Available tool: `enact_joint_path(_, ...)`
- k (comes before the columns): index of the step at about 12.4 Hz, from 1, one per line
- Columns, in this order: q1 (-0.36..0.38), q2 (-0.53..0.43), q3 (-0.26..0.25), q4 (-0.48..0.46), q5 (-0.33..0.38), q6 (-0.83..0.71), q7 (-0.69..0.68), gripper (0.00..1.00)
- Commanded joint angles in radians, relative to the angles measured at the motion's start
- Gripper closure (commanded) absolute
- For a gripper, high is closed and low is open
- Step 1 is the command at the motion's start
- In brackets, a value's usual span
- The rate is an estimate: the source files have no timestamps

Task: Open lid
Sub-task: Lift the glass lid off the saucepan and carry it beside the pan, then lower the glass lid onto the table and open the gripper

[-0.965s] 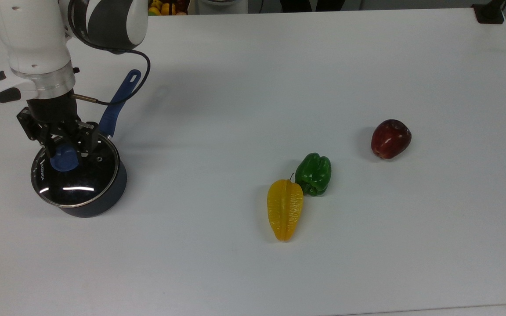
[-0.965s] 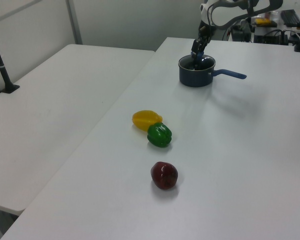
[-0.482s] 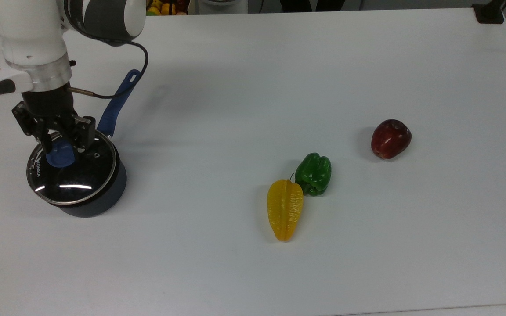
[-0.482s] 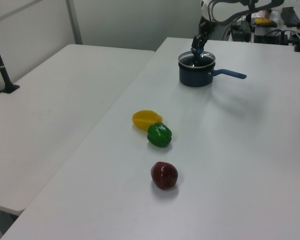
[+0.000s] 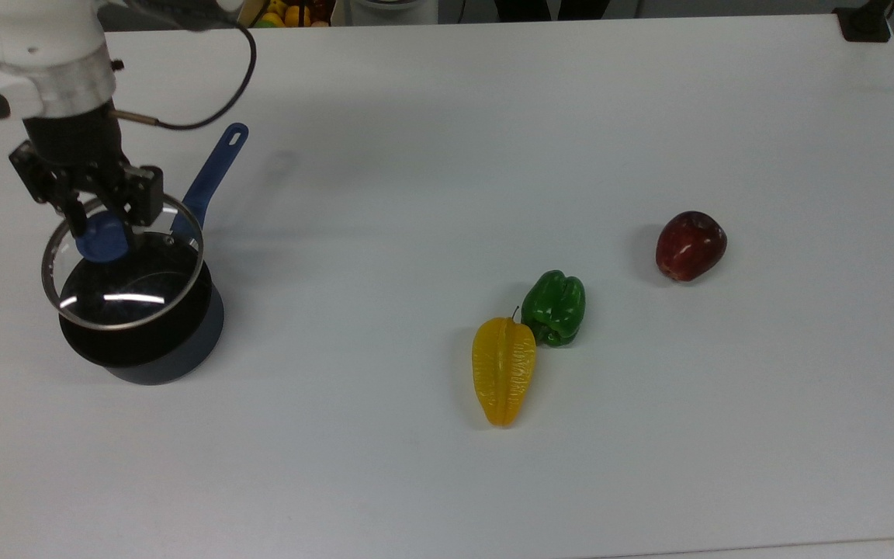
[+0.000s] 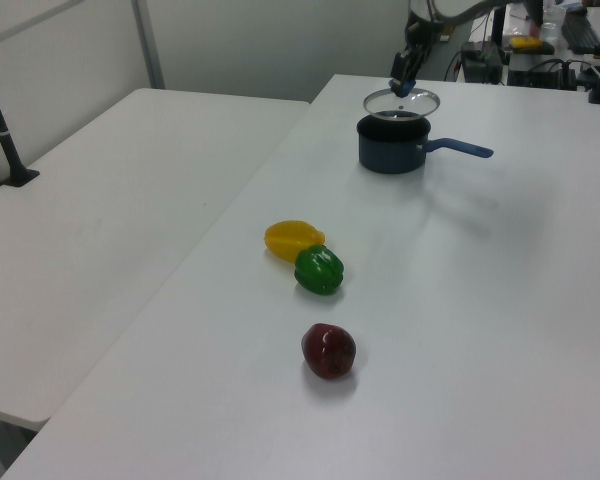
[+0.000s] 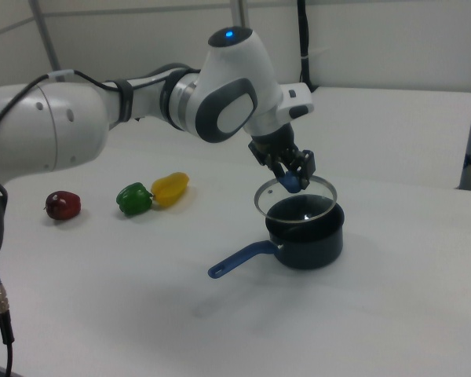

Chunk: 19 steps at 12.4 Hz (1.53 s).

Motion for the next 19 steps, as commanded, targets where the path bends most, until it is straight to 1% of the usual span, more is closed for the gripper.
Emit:
enact_joint_path(1, -0.087, -0.094, -0.005, -0.056, 0.004, -0.047, -0.065, 0.48)
enact_joint_path(4, -0.174, -0.157, -0.003, -0.155, 0.015, -0.045, -0.217, 0.48)
enact_joint_path(5, -0.218, -0.165, -0.003, -0.184, 0.021, -0.042, -0.269, 0.48)
enact_joint_path(7, -0.255, -0.156, -0.003, -0.224, 0.022, -0.016, -0.309, 0.48)
enact_joint_path(8, -0.267, -0.15, -0.003, -0.243, 0.022, 0.022, -0.32, 0.48)
enact_joint_path(10, -0.293, -0.139, -0.002, -0.309, 0.022, 0.123, -0.331, 0.48)
enact_joint_path(12, -0.295, -0.093, -0.002, -0.34, 0.022, 0.221, -0.349, 0.48)
enact_joint_path(14, -0.303, -0.034, -0.002, -0.332, 0.022, 0.284, -0.349, 0.48)
enact_joint_path(19, -0.298, 0.006, -0.002, -0.332, 0.041, 0.347, -0.346, 0.48)
